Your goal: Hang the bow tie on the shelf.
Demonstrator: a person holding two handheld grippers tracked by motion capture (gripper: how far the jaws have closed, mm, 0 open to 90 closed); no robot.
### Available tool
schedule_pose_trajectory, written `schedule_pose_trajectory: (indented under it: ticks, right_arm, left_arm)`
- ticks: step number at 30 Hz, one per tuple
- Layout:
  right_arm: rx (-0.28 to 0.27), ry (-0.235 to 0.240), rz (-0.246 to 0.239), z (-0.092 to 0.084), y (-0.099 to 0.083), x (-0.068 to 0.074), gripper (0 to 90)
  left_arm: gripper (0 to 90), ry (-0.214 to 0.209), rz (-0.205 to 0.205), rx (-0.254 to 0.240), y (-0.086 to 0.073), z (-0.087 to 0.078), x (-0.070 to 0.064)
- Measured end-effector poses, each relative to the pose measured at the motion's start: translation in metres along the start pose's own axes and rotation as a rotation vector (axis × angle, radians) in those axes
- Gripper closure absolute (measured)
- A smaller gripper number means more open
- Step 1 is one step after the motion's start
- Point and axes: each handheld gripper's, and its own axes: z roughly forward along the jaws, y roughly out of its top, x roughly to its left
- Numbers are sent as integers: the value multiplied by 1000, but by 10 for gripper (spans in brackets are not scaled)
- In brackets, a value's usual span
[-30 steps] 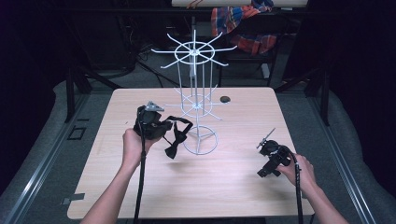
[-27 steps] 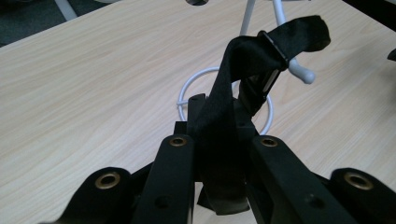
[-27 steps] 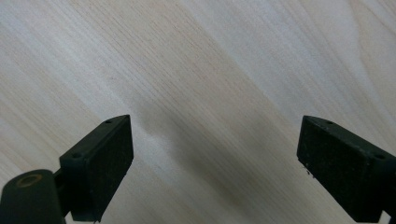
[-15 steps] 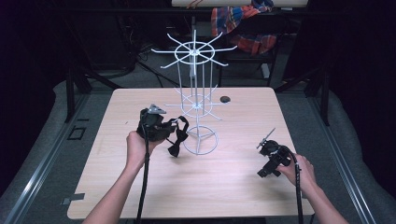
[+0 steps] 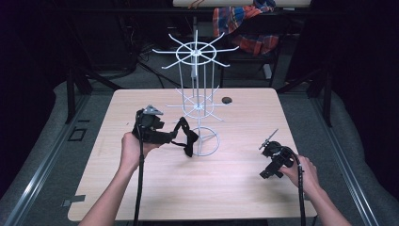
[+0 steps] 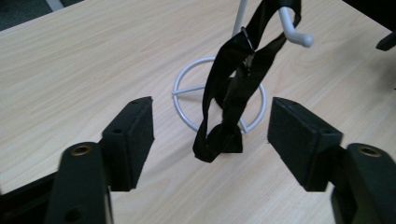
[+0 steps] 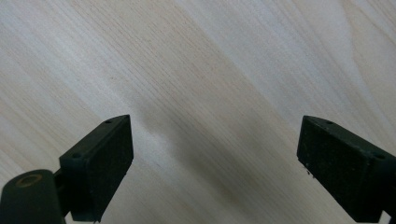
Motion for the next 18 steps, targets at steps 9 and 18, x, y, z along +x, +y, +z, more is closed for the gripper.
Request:
schedule_pose_trajectory:
  ticks: [9,18]
  right_arm:
    - [-9,-7,1,0,0,1,104]
    - [-10,-10,7,-2,0,1,104]
  left_arm:
    - [177,41,9,-4,-9,-23,0]
    - [142,102,5,-14,-26,-44,-2]
